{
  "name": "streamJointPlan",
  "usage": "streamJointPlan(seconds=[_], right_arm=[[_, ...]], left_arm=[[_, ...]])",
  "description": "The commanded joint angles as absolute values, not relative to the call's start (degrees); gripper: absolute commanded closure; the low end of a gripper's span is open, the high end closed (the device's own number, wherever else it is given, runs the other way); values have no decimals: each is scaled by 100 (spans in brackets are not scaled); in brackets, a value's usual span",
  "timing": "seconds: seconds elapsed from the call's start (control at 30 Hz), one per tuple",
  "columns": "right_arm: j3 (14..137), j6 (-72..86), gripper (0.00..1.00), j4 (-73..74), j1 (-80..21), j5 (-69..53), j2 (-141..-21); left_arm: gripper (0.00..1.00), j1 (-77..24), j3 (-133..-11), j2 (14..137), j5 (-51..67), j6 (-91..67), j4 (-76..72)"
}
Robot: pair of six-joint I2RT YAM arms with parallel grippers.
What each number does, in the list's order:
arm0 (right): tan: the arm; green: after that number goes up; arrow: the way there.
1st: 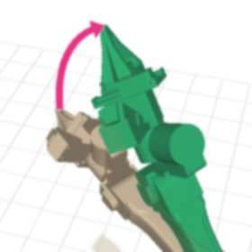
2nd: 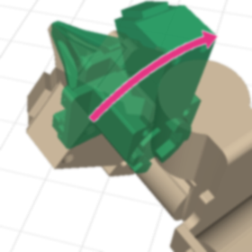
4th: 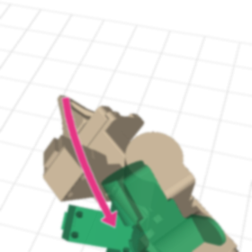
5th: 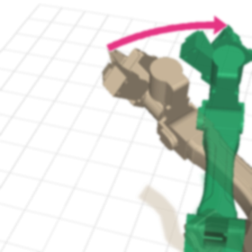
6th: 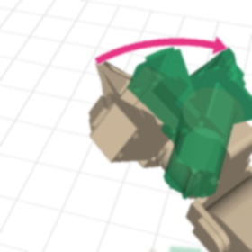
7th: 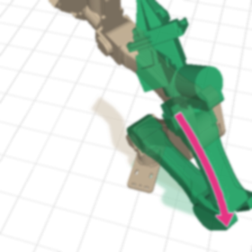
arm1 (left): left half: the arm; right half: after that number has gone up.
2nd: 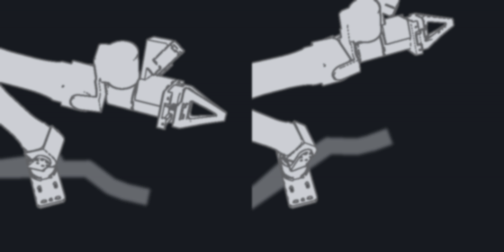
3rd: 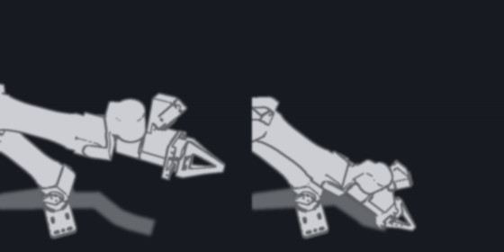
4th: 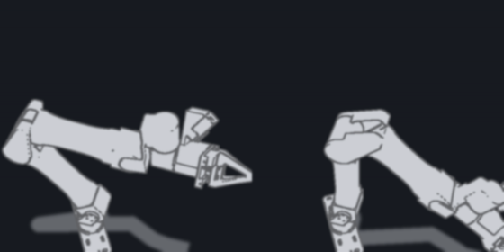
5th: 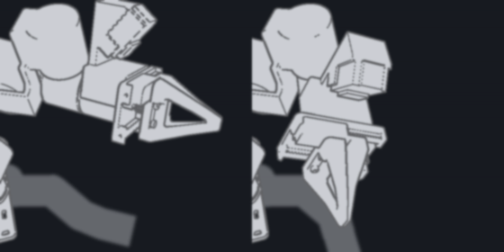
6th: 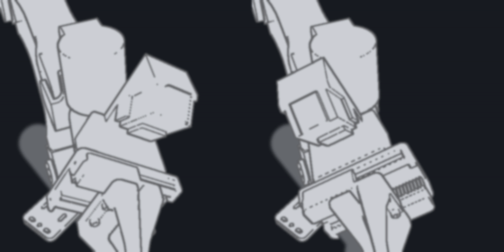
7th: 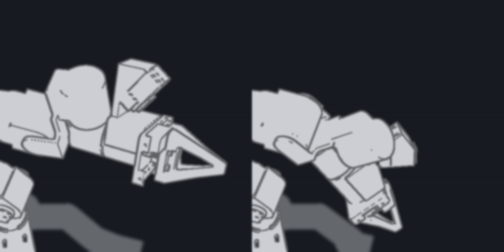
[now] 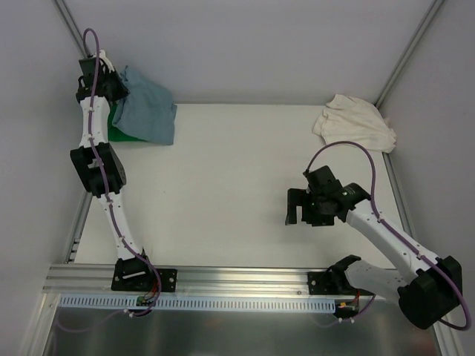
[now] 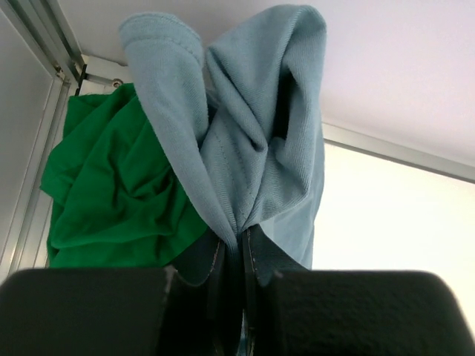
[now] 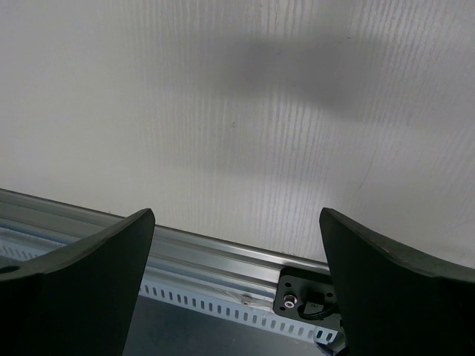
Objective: Fold and stack the t-shirts
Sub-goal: Put the neatly folded tshirt into the corner of the board with the left arm
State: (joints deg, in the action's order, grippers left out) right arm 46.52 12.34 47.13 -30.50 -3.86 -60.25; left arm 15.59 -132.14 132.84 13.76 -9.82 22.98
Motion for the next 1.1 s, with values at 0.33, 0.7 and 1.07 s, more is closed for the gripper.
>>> streamJointPlan(seconds=[0.33,0.7,1.07], right_arm=[[4588,1257,1,4254,-3023,-650,-6319],[4403,1248,1,4122,-3015,-677,-6284],[4342,1169,0,4166,-3006,-642,-6319]], left_arm=[[100,1354,-13860,12683,1925,-1424,1679],[100,1011,-14071,12639,1837,-1652,1529],[100,1301,-13966,12445,1530,-1196,1687]])
